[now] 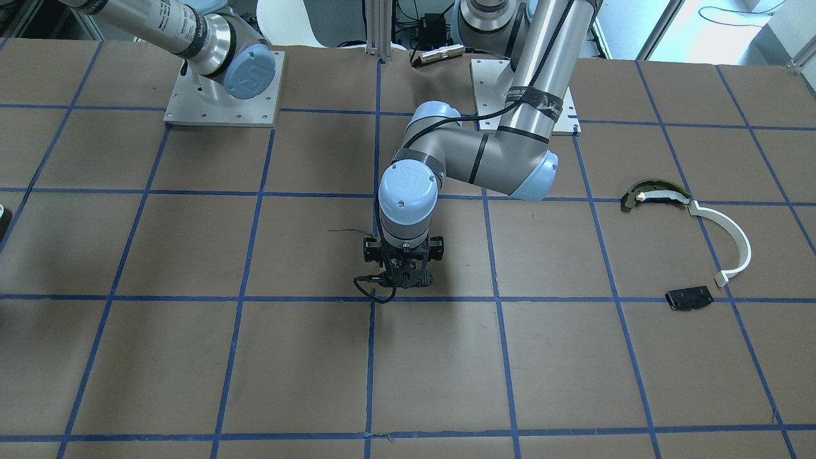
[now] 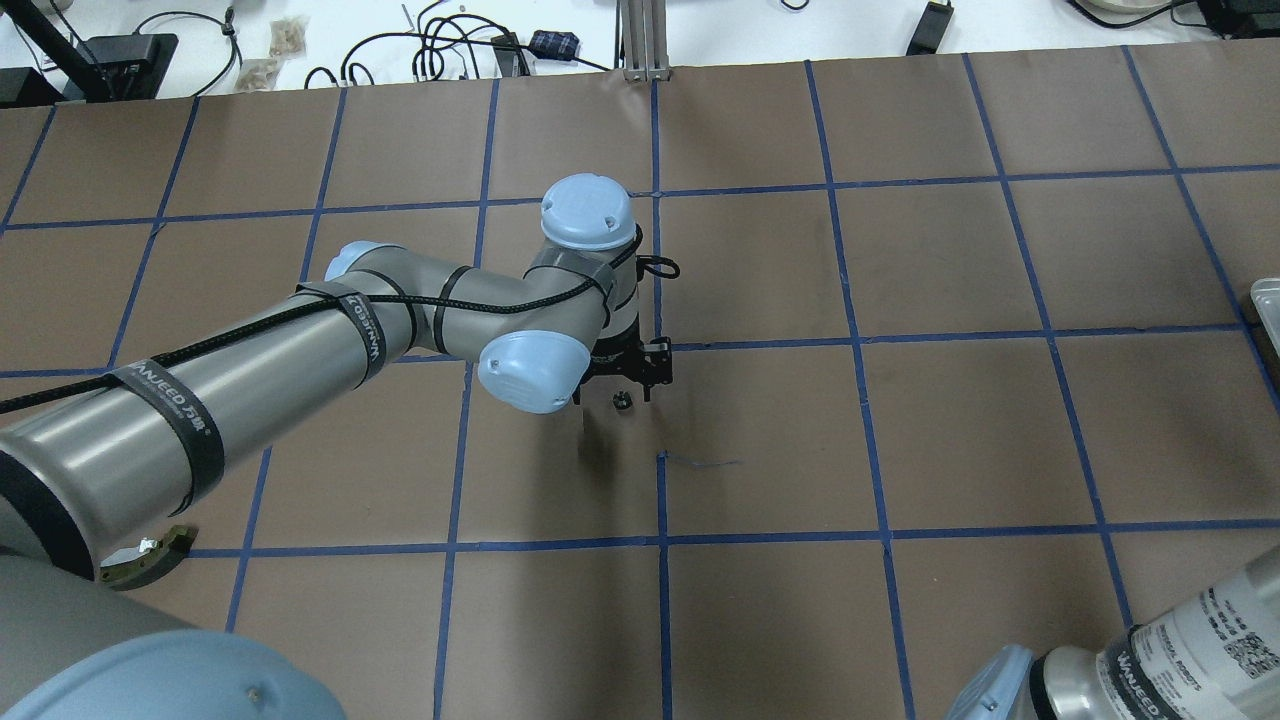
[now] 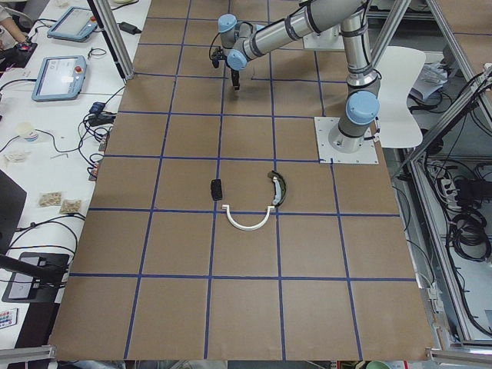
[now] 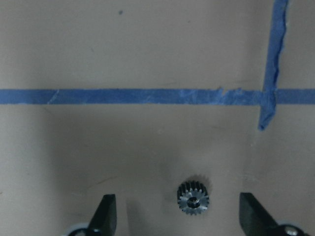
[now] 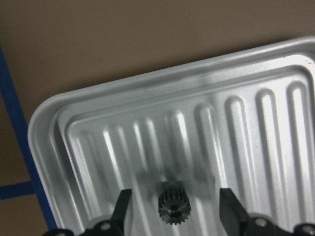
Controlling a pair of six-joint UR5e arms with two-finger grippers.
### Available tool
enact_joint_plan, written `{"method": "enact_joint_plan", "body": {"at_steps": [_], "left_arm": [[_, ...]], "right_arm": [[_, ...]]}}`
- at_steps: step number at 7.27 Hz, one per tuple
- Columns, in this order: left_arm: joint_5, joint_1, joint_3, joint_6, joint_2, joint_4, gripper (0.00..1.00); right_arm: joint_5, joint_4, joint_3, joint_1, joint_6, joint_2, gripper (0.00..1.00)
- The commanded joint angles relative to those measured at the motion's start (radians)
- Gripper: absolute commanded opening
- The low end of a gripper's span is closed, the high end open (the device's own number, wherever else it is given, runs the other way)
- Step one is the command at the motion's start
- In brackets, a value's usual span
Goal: Place bearing gear from tray to pile
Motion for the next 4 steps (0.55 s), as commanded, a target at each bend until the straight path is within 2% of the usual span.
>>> {"method": "enact_joint_plan", "body": {"at_steps": [1, 2, 3, 4], "left_arm": [[0.0, -0.002, -0.001, -0.001, -0.003, 0.0, 0.88], [0.003, -0.002, -0.001, 0.004, -0.003, 0.0, 0.78], [0.003, -0.002, -0.001, 0.004, -0.003, 0.0, 0.52], [0.0, -0.002, -0.001, 0.003, -0.006, 0.0, 0.37]], "right_arm": [[0.0, -0.001, -0.007, 0.0, 0.008, 0.008, 0.56], [0.0, 0.0, -0.007, 0.0, 0.008, 0.007, 0.33], [0.0, 0.0, -0.007, 0.0, 0.01, 0.007, 0.17], [-0.001, 0.005, -0.006, 0.0, 0.008, 0.007, 0.05]]}}
